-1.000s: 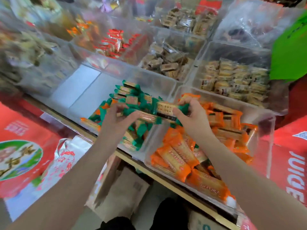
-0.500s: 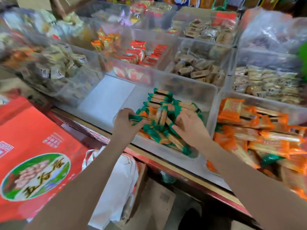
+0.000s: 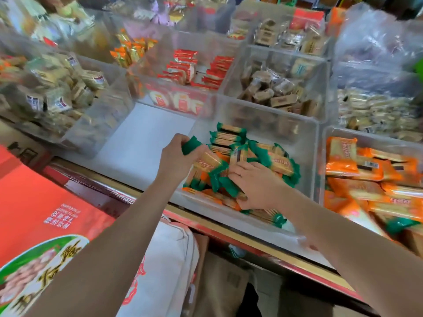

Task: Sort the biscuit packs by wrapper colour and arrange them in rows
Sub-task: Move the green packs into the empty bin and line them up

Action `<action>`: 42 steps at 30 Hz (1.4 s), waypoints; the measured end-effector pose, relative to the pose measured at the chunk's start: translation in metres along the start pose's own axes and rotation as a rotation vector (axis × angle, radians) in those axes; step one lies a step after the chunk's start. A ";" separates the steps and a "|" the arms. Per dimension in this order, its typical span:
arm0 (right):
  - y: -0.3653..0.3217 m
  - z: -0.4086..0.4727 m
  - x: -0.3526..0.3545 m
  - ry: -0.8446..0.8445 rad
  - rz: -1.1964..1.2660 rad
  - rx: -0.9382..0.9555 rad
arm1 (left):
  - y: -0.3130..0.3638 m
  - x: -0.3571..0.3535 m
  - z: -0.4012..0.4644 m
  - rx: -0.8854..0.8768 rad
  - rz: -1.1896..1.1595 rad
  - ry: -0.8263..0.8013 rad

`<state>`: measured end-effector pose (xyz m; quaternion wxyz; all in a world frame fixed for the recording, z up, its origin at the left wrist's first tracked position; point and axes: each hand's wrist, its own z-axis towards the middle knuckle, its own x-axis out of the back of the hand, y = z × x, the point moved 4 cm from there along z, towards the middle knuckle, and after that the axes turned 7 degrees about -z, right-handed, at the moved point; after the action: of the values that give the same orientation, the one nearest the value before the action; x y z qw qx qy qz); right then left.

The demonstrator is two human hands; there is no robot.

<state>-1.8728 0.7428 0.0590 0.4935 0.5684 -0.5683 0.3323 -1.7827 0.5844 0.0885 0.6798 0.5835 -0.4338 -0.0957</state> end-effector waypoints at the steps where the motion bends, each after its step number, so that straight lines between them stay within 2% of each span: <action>1: 0.007 0.003 0.003 0.002 0.010 -0.024 | -0.002 0.000 0.005 0.019 -0.027 0.027; 5: 0.051 0.014 0.008 0.004 0.083 -0.122 | 0.003 -0.010 0.021 0.034 -0.102 0.086; 10: 0.101 0.037 0.003 0.008 0.179 -0.159 | 0.021 -0.040 0.039 -0.029 -0.143 0.112; 15: 0.155 0.042 -0.016 0.095 0.596 -0.362 | 0.009 -0.068 0.056 -0.083 -0.183 0.110; 17: 0.161 0.039 -0.019 0.149 0.631 -0.426 | -0.001 -0.076 0.060 -0.091 -0.129 0.067; 19: 0.155 0.031 -0.013 0.220 0.591 -0.430 | -0.017 -0.086 0.065 -0.111 0.121 -0.031; 20: 0.145 0.026 -0.008 0.268 0.557 -0.362 | -0.023 -0.090 0.066 -0.134 0.300 -0.099; 22: 0.114 0.016 0.004 0.331 0.425 -0.067 | -0.030 -0.096 0.063 -0.180 0.562 -0.193; 24: 0.084 0.006 0.001 0.306 0.256 0.214 | -0.022 -0.091 0.055 -0.194 0.595 -0.216; 26: 0.066 0.002 -0.015 0.185 0.112 0.366 | -0.005 -0.081 0.044 -0.318 0.570 -0.169; 28: 0.060 0.001 -0.032 -0.008 0.010 0.409 | 0.006 -0.071 0.032 -0.476 0.598 -0.109; 29: 0.063 0.001 -0.035 -0.041 -0.010 0.401 | 0.008 -0.068 0.027 -0.483 0.627 -0.173; 32: 0.075 0.001 -0.031 -0.055 -0.059 0.342 | -0.010 -0.069 0.017 -0.287 0.773 -0.464; 36: 0.098 -0.004 -0.017 -0.009 0.035 0.123 | -0.023 -0.071 0.010 -0.270 0.891 -0.518; 38: 0.110 -0.008 -0.010 0.014 0.101 -0.006 | -0.029 -0.072 0.009 -0.199 0.885 -0.519; 42: 0.116 -0.012 0.002 0.047 0.050 -0.196 | -0.035 -0.075 0.008 -0.104 0.820 -0.609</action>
<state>-1.9833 0.7686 0.0855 0.5516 0.4949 -0.6003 0.3007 -1.8210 0.6158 0.0213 0.5325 0.2765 -0.8000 -0.0086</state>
